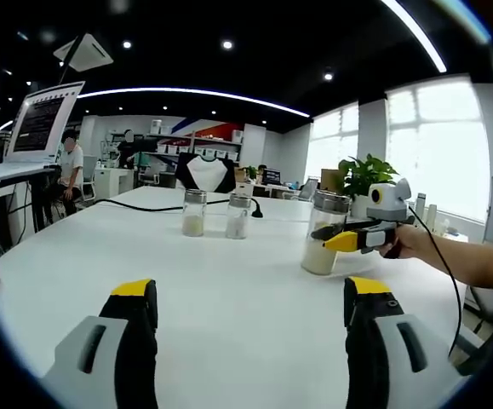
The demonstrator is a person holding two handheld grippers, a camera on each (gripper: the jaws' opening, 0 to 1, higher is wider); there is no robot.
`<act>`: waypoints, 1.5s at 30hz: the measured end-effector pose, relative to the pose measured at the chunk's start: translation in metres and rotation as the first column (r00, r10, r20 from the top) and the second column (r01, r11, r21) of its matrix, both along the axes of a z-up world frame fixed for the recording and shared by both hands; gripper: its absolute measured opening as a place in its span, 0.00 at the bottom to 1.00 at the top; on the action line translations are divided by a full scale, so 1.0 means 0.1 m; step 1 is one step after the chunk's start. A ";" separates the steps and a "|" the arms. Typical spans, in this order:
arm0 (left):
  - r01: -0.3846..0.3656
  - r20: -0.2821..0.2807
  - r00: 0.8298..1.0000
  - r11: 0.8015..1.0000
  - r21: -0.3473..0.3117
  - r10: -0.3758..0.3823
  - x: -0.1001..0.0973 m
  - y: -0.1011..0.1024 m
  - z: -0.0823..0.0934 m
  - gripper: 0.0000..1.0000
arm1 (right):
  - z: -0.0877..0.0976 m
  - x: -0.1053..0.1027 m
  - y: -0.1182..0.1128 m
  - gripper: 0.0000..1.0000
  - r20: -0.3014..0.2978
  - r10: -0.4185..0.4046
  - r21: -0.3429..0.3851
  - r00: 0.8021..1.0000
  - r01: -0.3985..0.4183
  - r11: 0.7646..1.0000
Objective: Rotate the seasoning bottle until the label or dispensing opening points toward the visible target arrow and the bottle remains upright within the marked orientation range
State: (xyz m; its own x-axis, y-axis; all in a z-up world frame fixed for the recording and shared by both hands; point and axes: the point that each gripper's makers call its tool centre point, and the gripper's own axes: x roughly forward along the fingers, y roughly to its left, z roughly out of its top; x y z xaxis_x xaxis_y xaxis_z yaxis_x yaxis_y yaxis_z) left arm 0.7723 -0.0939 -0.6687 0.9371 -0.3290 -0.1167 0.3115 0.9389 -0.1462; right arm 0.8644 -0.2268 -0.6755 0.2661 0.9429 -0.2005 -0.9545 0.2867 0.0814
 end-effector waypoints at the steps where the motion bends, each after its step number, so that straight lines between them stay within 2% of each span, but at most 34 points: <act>1: 0.000 0.001 1.000 1.000 0.000 0.000 0.00 0.00 0.00 0.96 | 0.00 0.00 0.00 0.39 0.001 -0.004 0.000 1.000 0.004 1.000; 20: -0.003 0.004 1.000 1.000 -0.002 0.003 -0.01 0.02 0.01 0.96 | -0.01 0.04 -0.01 0.39 -0.009 -0.095 -0.020 0.995 0.095 0.995; 45: -0.005 0.004 1.000 1.000 -0.005 0.005 -0.01 0.03 0.02 0.95 | -0.01 0.11 -0.04 0.39 -0.013 -0.205 -0.032 0.979 0.205 0.978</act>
